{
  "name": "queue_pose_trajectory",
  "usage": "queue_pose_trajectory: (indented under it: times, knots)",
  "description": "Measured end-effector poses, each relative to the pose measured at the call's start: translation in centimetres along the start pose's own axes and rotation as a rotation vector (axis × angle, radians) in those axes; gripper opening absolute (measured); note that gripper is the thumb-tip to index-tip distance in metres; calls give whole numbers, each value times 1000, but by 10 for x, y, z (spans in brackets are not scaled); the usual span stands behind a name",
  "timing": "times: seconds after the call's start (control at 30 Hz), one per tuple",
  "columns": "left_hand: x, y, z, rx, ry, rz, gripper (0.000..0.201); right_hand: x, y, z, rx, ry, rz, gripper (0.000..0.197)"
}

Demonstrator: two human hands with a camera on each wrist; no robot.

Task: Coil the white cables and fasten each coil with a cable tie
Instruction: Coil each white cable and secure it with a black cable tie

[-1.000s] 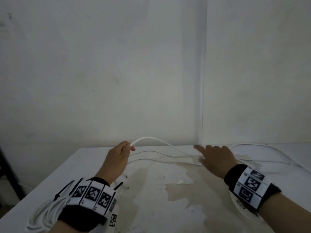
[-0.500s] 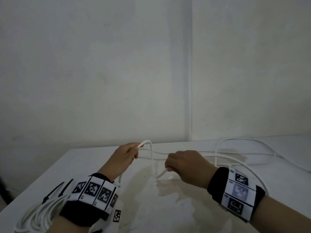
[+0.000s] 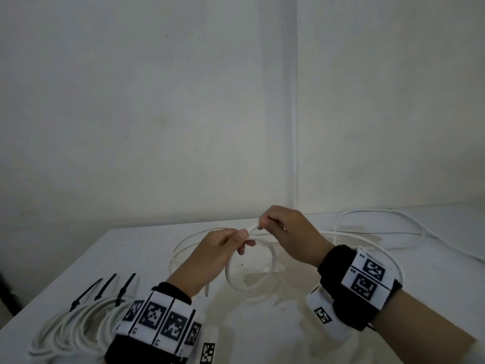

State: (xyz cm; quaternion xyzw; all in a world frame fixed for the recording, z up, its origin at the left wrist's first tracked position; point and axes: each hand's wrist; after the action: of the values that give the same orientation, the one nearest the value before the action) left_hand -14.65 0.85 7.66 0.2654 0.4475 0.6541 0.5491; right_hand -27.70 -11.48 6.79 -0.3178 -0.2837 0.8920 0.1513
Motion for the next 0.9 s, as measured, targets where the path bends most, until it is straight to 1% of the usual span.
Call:
queue_pose_trajectory:
  times: [0.1,0.2,0.3,0.37,0.43,0.5,0.6,0.7,0.8,0.9]
  knots:
    - [1,-1,-4,-6,18,-12,47,3,-2,-4,-79,-11,-64,18]
    - [0,-4,-3,0,39,-6,46,3,-5,-6,-100,-38,-100,22]
    - [-1,-4,-4,44,33,-7,42,5,-10,-5,-154,-20,-133,29]
    - [-1,-3,-5,56,46,-8,44,8,-13,-6,-197,-6,-137,32]
    - [-3,-2,-7,42,78,-28,43,11,-14,-6,-237,30,-148,33]
    - [-5,0,-10,20,125,-66,37,14,-12,-6,-272,90,-165,32]
    - [-10,3,-11,-74,193,-135,31,15,-10,-3,-298,192,-154,30]
    - [-15,0,-12,-126,169,-164,18,14,-6,2,-265,264,-150,33]
    - [-23,-5,-16,-144,182,-180,14,12,1,6,-287,285,-175,34]
    - [-31,-7,-24,-63,209,-177,15,11,8,10,-318,276,-188,32]
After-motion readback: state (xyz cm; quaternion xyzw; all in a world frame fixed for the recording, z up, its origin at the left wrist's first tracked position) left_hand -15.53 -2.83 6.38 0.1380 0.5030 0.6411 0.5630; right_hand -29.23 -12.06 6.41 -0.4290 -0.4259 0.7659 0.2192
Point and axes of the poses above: each hand's wrist, its own x-axis away from the middle knuckle, its own z-axis out of the back of the hand, y = z × x, and after that the axes turned 4 degrees about -y, right-handed
